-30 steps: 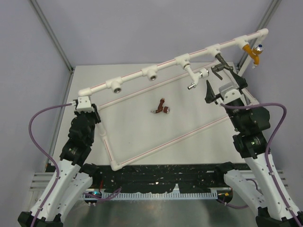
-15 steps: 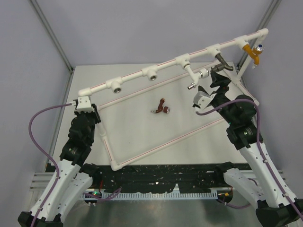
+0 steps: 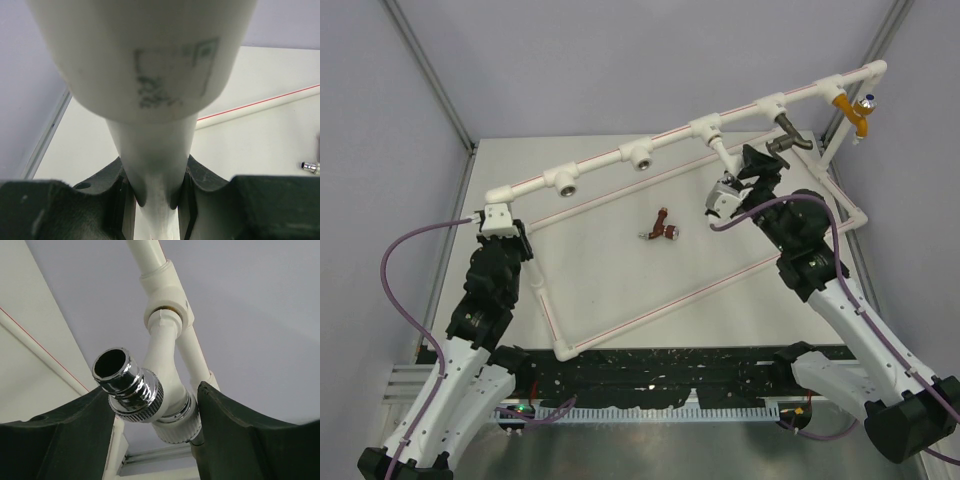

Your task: Install the water faucets

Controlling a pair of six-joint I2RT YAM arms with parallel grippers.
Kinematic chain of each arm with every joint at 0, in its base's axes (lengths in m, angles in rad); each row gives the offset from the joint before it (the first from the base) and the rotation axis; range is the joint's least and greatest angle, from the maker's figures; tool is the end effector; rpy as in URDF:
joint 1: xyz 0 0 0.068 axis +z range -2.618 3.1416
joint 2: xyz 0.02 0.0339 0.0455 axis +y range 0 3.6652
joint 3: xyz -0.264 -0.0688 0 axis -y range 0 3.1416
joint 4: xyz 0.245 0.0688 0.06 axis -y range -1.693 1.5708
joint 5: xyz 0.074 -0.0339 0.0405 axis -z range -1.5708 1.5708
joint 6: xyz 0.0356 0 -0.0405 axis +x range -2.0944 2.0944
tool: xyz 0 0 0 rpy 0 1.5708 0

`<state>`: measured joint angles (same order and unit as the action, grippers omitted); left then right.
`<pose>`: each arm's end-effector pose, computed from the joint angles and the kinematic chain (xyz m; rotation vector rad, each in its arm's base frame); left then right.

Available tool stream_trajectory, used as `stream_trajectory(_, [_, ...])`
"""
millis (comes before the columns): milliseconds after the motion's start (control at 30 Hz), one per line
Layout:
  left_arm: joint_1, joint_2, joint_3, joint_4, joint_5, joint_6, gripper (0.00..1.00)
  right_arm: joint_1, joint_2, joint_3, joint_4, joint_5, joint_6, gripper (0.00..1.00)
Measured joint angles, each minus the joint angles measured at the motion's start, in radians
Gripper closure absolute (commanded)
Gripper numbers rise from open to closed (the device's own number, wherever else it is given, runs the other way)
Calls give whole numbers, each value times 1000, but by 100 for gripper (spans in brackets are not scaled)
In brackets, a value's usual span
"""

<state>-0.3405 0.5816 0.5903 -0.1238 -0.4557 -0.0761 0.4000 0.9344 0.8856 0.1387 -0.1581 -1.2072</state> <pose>0.1458 -0.0350 0.3085 -0.1197 1.6703 0.0699 0.1999 0.0906 0.3836 -1.1696 0.9472 -0.5351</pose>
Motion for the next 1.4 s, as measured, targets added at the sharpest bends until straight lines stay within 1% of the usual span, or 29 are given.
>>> stream_trajectory(33, [0,0,0,0,0,0,100,0,3,-6,16,7,19,39])
stream_trajectory(133, [0,-2,0,0,0,0,100,0,7,-29,69,13,123,52])
stream_trajectory(200, [0,-2,0,0,1,0,100,0,6,-49,116,4,242,57])
stream_trajectory(233, [0,-2,0,0,0,0,100,0,6,-62,150,-5,327,59])
stream_trajectory(267, [0,-2,0,-1,0,-1,100,-1,6,-75,185,-11,411,65])
stream_trajectory(300, [0,-2,0,-1,0,-2,100,-4,6,-89,223,-14,510,67])
stream_trajectory(333, [0,-2,0,-1,-1,-3,100,-7,6,-102,261,-15,603,72])
stream_trajectory(433, [0,-2,0,-1,0,-3,100,-17,11,-153,395,1,969,78])
stream_trajectory(500, [0,-2,0,-1,1,-2,100,-14,31,-185,501,16,1245,78])
stream_trajectory(600, [0,-3,0,-1,1,-2,100,-7,60,-219,627,95,1639,78])
stream_trajectory(667, [0,-3,0,-1,3,-2,100,10,69,-239,671,175,1863,78])
stream_trajectory(733, [0,-3,0,-1,5,0,100,36,69,-252,680,269,2078,77])
stream_trajectory(800, [0,-4,0,-2,7,1,100,66,64,-253,651,367,2274,69])
stream_trajectory(833, [0,-4,0,-2,8,2,100,74,57,-253,629,414,2365,60])
stream_trajectory(867, [0,-4,0,-2,10,2,100,90,51,-252,616,438,2411,53])
stream_trajectory(900, [-1,-4,0,-2,14,3,100,97,46,-250,601,457,2444,43])
stream_trajectory(967, [-3,-4,0,-2,15,2,100,103,26,-249,584,512,2478,30])
stream_trajectory(1033, [-3,-4,0,-2,15,1,100,101,-2,-249,586,549,2459,25])
stream_trajectory(1133, [-3,-4,0,-2,15,1,100,98,-60,-249,599,594,2380,25])
stream_trajectory(1233, [-3,-4,0,-1,15,2,100,97,-117,-274,620,623,2268,24])
stream_trajectory(1333, [-3,-3,0,-1,15,2,100,97,-181,-321,617,647,2085,21])
stream_trajectory(1400, [-3,-3,0,-1,15,1,100,96,-218,-340,602,652,1905,19])
